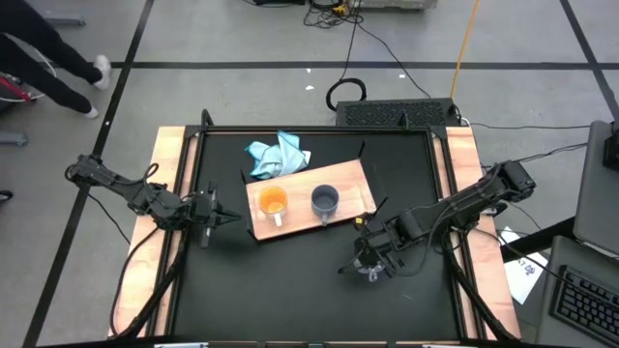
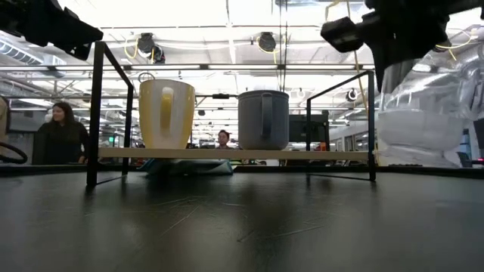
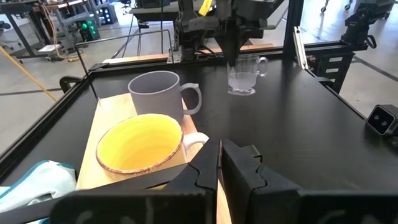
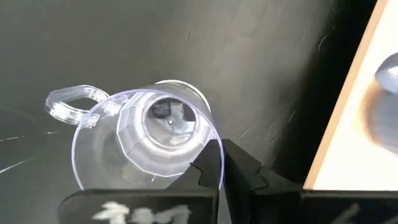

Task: Stack small to large cups/mugs on shelf
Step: Put the transparent mug on the shelf

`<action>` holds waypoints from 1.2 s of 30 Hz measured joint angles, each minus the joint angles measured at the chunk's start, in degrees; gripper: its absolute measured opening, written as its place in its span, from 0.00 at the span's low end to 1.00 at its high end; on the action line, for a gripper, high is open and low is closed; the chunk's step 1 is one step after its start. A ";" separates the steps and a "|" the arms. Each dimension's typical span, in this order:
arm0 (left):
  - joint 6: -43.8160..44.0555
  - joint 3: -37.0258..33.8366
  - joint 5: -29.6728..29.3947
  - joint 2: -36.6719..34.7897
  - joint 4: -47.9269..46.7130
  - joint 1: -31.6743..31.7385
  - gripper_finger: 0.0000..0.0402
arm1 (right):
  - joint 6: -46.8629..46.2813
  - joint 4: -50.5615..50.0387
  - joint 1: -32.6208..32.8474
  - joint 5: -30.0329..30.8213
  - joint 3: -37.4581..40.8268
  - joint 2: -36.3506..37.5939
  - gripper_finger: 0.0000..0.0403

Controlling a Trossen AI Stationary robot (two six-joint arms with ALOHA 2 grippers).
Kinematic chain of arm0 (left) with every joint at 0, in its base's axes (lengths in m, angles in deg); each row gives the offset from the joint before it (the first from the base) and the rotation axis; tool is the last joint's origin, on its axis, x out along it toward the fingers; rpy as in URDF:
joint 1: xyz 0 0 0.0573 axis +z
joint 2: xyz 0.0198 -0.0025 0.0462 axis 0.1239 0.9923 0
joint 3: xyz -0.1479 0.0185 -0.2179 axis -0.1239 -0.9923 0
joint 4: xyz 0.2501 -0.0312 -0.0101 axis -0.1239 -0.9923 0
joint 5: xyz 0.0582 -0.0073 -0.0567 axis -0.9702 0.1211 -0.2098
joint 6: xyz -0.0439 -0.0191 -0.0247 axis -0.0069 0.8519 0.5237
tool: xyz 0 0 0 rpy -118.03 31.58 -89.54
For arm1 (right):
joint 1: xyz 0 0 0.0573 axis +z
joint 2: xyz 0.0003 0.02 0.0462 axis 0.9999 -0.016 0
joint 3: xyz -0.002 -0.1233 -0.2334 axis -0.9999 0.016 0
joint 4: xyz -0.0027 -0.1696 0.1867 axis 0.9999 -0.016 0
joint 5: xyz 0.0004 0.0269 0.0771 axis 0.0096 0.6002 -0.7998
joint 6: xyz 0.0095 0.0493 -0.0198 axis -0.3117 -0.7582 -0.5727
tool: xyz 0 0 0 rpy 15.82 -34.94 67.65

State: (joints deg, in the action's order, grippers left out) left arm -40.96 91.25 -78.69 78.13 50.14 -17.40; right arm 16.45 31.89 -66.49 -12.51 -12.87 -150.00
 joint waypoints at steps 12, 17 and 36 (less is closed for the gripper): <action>0.26 -0.01 0.00 0.00 0.01 0.00 0.05 | -2.71 -2.39 0.39 -0.74 -0.63 -0.40 0.00; 0.22 -0.01 -0.02 -0.02 1.50 0.00 0.05 | -3.34 -1.92 0.42 -3.68 -0.65 -2.37 0.00; -0.09 -0.01 0.00 -0.02 1.56 0.00 0.05 | -3.62 -1.06 0.37 -4.97 -0.63 -7.03 0.01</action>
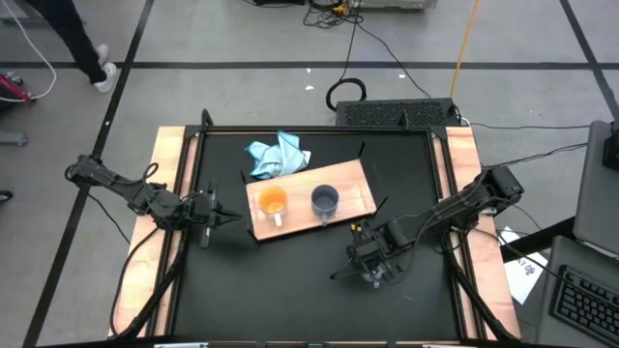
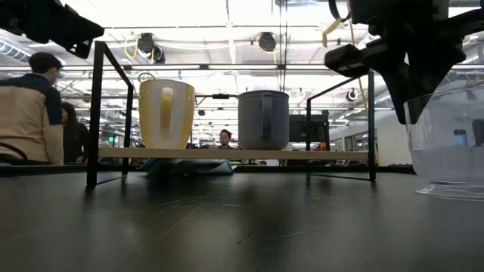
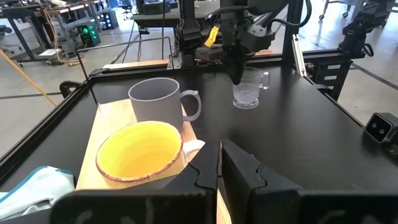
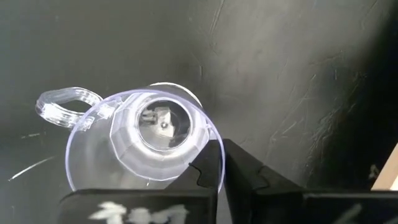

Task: Stack small to large cups/mugs on shelf
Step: Put the transparent mug on the shelf

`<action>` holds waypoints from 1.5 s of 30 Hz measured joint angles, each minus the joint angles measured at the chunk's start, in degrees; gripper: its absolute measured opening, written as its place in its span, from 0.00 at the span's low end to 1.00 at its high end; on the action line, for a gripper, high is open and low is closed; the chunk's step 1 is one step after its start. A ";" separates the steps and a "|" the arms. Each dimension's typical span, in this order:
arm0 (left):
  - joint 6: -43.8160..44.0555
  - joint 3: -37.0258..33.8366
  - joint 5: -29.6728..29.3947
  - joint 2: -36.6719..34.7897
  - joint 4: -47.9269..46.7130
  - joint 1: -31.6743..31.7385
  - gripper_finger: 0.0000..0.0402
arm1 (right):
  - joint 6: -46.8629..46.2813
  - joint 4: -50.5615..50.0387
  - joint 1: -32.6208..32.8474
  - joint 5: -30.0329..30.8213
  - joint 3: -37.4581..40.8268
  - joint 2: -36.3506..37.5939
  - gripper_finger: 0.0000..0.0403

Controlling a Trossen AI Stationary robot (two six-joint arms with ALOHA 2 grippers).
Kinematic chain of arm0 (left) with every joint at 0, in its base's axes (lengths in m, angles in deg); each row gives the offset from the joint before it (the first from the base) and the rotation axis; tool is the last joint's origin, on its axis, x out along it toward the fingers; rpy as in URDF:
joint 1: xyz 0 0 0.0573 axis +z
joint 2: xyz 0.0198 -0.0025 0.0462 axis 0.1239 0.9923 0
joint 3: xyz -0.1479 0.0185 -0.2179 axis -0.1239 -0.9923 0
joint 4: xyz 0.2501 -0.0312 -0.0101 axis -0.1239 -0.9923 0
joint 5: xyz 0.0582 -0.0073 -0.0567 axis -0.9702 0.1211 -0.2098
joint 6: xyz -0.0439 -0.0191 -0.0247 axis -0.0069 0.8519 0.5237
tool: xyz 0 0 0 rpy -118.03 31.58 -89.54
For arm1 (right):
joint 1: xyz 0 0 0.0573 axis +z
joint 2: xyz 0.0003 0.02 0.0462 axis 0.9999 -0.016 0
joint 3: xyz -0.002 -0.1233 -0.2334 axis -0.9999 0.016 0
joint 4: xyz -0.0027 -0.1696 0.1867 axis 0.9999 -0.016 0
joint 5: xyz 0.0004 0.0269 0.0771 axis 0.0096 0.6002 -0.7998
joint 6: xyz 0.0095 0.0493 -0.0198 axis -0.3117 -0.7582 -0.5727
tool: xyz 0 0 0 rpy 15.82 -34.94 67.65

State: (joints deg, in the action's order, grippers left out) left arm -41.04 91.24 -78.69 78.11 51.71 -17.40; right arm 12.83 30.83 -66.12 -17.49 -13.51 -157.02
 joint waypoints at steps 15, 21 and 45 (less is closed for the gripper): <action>0.78 0.00 0.00 0.02 -0.33 0.00 0.05 | -8.75 1.84 -0.19 2.59 0.11 1.99 0.22; 0.59 0.00 0.00 0.00 -0.35 0.00 0.05 | -16.20 -0.11 -0.26 2.97 0.07 2.70 0.26; 0.73 0.00 0.07 0.02 -0.82 0.00 0.05 | -34.72 -4.03 -0.46 -3.19 0.05 2.72 0.28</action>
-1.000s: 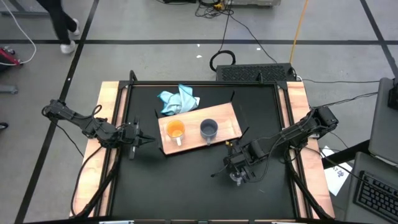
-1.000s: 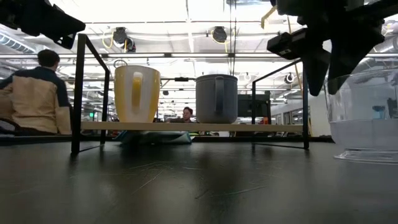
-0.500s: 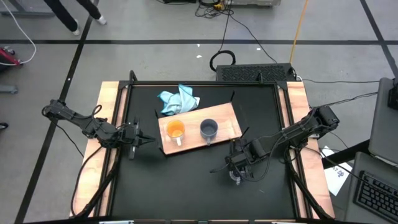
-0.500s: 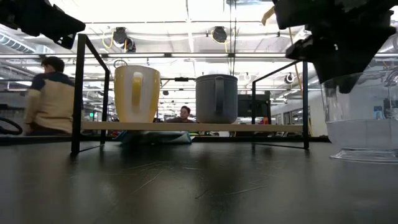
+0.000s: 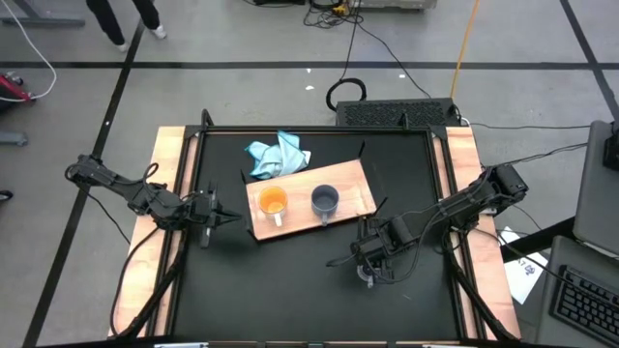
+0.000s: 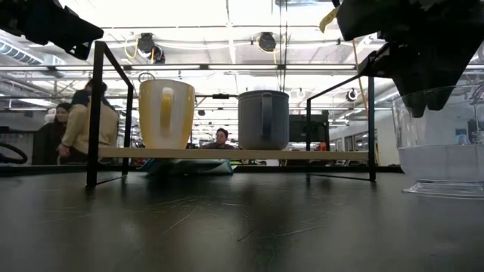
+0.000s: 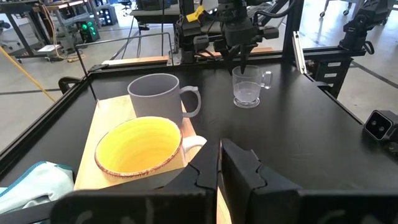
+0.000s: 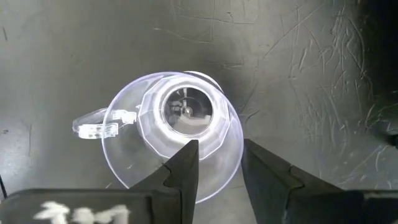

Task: Stack small to large cups/mugs on shelf
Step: Put the transparent mug on the shelf

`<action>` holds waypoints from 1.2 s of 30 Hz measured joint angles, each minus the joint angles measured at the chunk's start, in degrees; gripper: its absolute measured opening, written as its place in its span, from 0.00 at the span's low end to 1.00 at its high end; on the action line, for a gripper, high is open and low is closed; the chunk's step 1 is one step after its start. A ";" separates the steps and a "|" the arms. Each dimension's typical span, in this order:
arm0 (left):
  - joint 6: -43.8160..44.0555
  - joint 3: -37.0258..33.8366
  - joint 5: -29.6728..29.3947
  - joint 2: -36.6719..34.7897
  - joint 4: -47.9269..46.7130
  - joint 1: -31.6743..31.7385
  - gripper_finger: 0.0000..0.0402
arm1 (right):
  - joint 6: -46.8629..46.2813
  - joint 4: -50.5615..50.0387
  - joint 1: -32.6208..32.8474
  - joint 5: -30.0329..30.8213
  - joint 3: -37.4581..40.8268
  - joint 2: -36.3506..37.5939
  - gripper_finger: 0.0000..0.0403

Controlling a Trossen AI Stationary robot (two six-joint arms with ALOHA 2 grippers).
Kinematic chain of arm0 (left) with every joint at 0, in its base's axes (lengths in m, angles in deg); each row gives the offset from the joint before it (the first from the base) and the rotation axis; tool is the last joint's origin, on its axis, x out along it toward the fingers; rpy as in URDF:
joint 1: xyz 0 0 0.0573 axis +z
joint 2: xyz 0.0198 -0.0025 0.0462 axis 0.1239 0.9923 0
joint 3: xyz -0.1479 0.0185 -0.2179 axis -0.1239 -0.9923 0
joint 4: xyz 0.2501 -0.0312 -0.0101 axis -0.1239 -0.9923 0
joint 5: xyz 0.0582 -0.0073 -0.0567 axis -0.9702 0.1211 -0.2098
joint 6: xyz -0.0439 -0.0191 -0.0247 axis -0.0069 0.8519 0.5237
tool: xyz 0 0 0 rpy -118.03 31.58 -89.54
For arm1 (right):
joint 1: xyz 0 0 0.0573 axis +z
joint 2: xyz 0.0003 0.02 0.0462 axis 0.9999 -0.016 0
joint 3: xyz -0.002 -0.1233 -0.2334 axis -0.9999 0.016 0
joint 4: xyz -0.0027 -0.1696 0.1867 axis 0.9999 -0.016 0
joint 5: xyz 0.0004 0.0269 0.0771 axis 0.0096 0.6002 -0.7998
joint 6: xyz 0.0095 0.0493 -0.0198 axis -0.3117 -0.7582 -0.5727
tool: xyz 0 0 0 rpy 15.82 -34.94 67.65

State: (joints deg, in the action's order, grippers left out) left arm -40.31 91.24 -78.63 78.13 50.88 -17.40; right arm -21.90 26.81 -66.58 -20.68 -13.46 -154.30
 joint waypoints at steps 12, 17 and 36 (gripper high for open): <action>0.03 0.00 0.07 0.00 -0.03 0.00 0.05 | 4.64 0.42 -0.02 0.37 -0.04 0.00 0.06; 0.03 0.00 0.22 0.02 -0.05 0.00 0.05 | 6.26 0.50 0.00 1.71 -0.04 0.00 0.01; 0.05 0.00 0.20 0.02 -0.12 0.00 0.05 | 13.36 -3.85 -3.50 3.48 -4.47 0.04 0.00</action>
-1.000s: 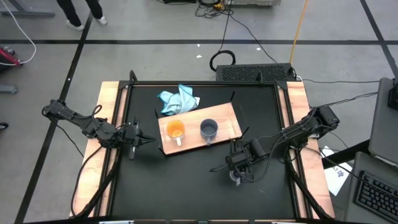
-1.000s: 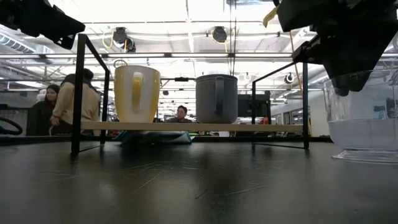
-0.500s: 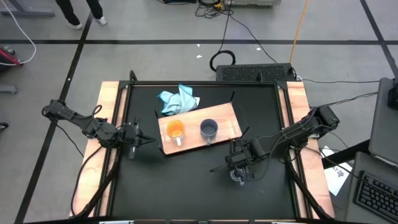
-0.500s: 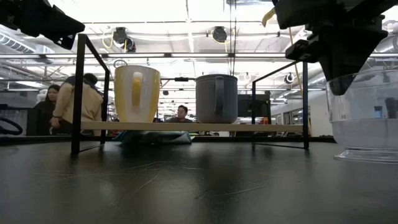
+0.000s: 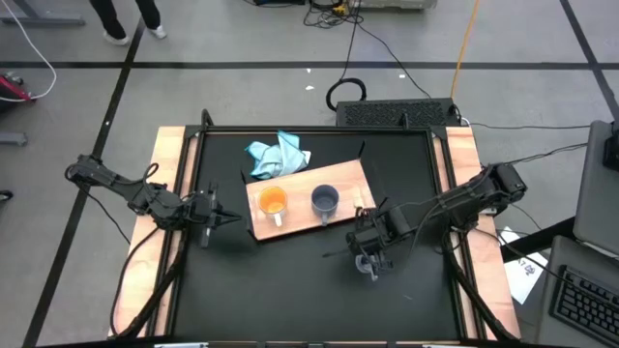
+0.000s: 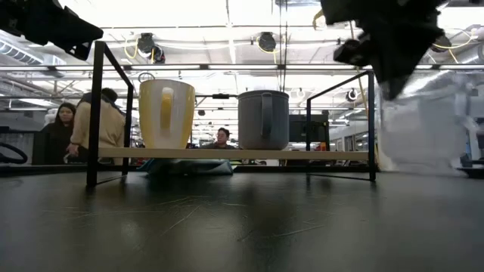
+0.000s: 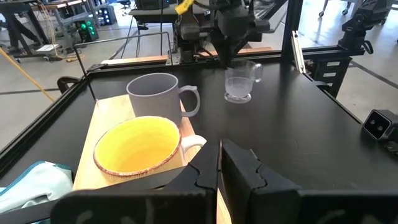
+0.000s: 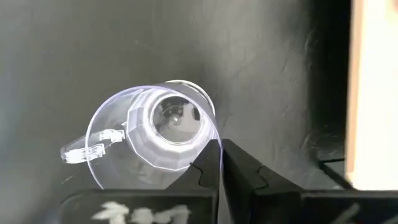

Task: Stack small to large cups/mugs on shelf
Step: Put the transparent mug on the shelf

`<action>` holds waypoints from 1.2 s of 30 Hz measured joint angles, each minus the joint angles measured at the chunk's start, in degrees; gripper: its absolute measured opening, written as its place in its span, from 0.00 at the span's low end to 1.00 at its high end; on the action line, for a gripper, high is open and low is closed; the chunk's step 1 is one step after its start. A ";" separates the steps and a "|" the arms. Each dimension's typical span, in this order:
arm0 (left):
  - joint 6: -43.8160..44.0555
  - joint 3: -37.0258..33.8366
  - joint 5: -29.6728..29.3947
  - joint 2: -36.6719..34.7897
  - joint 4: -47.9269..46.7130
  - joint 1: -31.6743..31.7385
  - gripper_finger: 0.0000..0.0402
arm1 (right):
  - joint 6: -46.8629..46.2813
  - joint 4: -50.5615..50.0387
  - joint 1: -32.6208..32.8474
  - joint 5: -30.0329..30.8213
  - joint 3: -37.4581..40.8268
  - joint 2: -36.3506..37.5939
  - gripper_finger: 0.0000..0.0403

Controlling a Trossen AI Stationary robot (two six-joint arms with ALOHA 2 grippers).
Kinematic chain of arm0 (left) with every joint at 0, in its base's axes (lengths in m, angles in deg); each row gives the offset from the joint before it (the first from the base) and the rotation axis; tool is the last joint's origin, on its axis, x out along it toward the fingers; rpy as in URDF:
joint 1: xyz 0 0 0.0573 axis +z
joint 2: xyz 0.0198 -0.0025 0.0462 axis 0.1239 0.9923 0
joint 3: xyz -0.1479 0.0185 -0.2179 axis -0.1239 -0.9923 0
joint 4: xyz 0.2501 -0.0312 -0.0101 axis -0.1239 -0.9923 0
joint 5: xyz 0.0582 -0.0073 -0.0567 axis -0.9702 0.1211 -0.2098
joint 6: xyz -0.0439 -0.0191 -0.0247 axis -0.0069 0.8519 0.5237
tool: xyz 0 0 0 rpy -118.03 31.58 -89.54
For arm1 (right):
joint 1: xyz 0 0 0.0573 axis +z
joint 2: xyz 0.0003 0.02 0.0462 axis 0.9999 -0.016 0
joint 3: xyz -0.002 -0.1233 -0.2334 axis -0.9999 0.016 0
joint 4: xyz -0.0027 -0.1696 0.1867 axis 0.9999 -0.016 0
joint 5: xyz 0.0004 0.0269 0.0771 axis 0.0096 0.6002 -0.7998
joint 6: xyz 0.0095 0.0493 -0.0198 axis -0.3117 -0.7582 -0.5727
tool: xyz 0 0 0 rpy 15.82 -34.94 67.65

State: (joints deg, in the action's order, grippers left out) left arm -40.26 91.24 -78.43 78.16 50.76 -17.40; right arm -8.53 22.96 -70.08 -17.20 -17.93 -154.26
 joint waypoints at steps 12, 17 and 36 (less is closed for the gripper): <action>-0.02 0.00 0.00 0.00 -1.31 0.00 0.05 | 13.70 -6.02 -9.14 0.07 -7.50 0.02 0.00; -0.04 0.00 -0.02 0.00 -2.19 0.00 0.05 | 18.53 -7.93 -12.77 1.16 -8.62 0.02 0.00; -0.88 0.00 -0.27 -0.02 -2.90 0.00 0.05 | 29.73 -8.54 -20.02 2.78 -12.80 0.00 0.00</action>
State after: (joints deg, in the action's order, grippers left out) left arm -41.14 91.24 -78.70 78.13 47.86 -17.40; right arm 21.20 14.42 -90.10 -14.42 -30.73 -154.26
